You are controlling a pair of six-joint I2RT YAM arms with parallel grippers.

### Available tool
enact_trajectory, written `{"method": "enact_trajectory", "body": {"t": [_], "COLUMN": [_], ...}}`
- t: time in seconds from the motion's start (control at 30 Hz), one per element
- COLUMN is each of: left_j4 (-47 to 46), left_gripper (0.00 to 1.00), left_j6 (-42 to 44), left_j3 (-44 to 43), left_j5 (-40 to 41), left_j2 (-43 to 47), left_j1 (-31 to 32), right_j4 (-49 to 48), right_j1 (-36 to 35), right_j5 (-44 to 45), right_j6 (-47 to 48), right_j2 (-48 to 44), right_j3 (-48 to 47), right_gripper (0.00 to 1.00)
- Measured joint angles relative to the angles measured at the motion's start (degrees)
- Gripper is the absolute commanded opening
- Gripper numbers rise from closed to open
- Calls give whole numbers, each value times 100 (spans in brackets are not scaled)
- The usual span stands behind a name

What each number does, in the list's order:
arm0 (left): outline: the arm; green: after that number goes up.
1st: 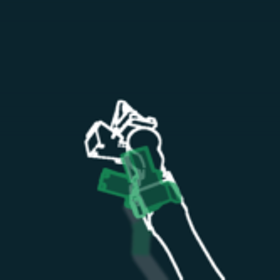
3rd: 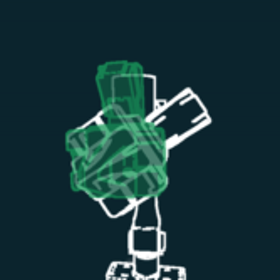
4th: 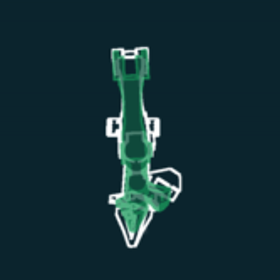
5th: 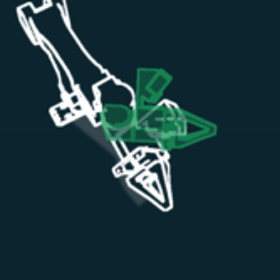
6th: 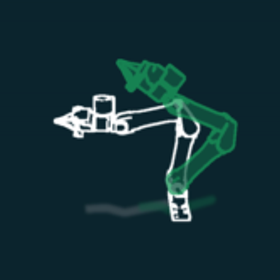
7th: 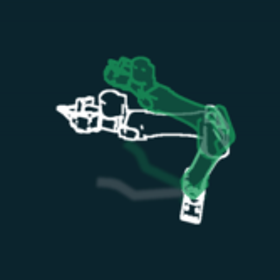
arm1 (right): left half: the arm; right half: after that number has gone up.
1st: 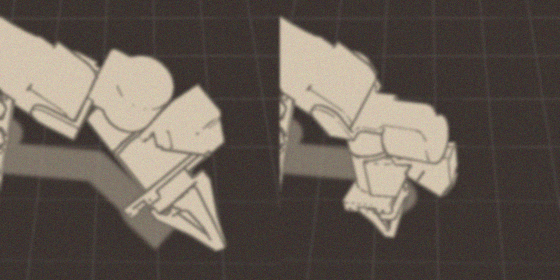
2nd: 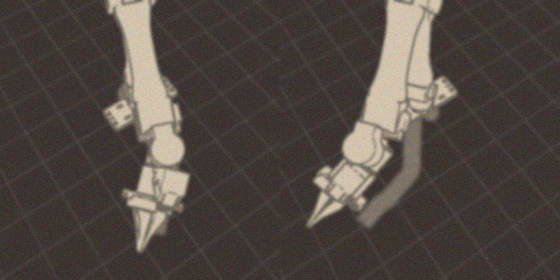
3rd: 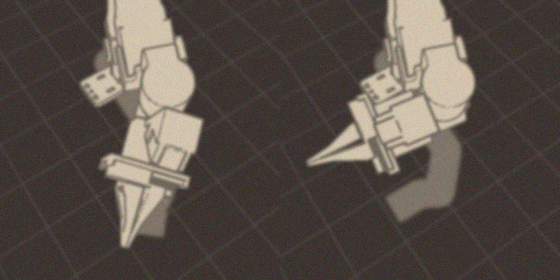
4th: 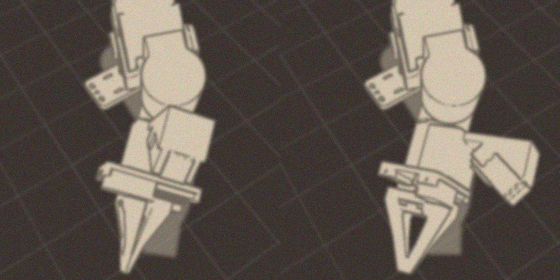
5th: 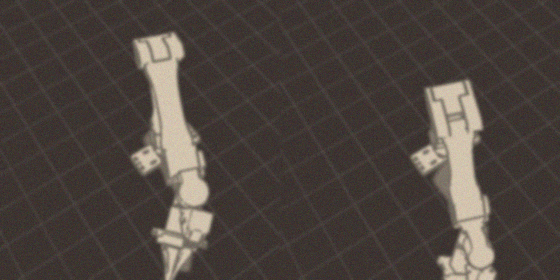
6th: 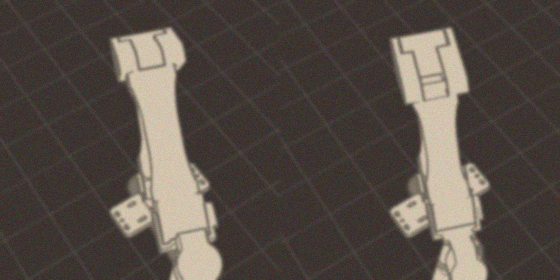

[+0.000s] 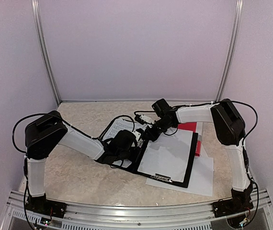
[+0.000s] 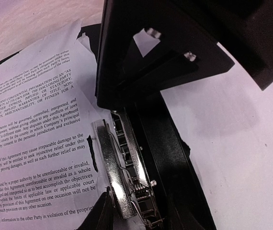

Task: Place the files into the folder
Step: Clamp the file and folder with some files.

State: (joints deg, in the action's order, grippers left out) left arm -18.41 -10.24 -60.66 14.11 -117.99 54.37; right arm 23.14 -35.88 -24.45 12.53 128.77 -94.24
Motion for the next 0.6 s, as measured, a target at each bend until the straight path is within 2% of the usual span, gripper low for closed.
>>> {"method": "enact_trajectory", "body": {"t": [0.23,0.47,0.6], "left_j4": [87,127,151], "left_gripper": [33,33,33], "left_j6": [-44,-72,-76], "left_j3": [0,2,2], "left_j5": [87,151,164], "left_j2": [33,42,55], "left_j1": [-4,-7,-7], "right_j4": [249,345,236], "right_j1": [37,81,81], "right_j5": [107,179,129], "right_j6": [-114,-278,-385], "right_j2": [-48,-168,-481], "right_j3": [2,4,109], "right_gripper": [21,24,34]}}
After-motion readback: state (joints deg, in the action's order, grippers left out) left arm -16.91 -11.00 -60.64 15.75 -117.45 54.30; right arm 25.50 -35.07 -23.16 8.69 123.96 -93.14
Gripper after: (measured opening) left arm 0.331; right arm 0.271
